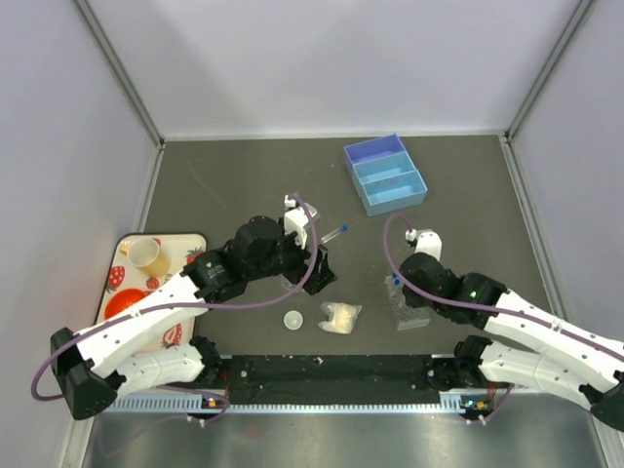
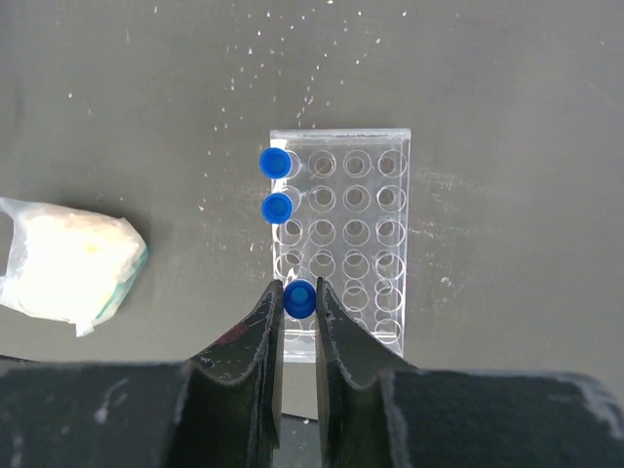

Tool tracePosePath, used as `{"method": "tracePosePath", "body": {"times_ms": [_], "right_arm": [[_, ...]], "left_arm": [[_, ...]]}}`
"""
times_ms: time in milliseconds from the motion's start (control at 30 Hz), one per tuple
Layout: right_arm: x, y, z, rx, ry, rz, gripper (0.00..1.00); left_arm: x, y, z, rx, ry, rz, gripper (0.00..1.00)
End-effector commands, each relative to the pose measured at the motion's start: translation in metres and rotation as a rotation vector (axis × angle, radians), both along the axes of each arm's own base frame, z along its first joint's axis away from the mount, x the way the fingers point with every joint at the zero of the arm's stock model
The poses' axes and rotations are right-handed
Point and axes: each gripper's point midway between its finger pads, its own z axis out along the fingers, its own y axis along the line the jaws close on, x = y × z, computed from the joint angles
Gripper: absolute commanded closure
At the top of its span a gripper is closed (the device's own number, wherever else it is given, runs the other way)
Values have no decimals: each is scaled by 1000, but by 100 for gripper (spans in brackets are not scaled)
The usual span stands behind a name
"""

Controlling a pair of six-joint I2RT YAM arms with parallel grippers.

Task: Organize the chemistry lab equipment

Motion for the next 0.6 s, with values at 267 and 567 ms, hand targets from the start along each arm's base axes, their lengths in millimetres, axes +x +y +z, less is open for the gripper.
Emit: {"method": "tracePosePath", "body": {"times_ms": [267,567], "right_arm": [[14,12,4,54,-65,-36,100],[21,10,5,47,-102,-53,100]], "left_arm": [[7,-3,10,-34,-53,4,1],[6,-2,11,-35,-59,7,1]]}}
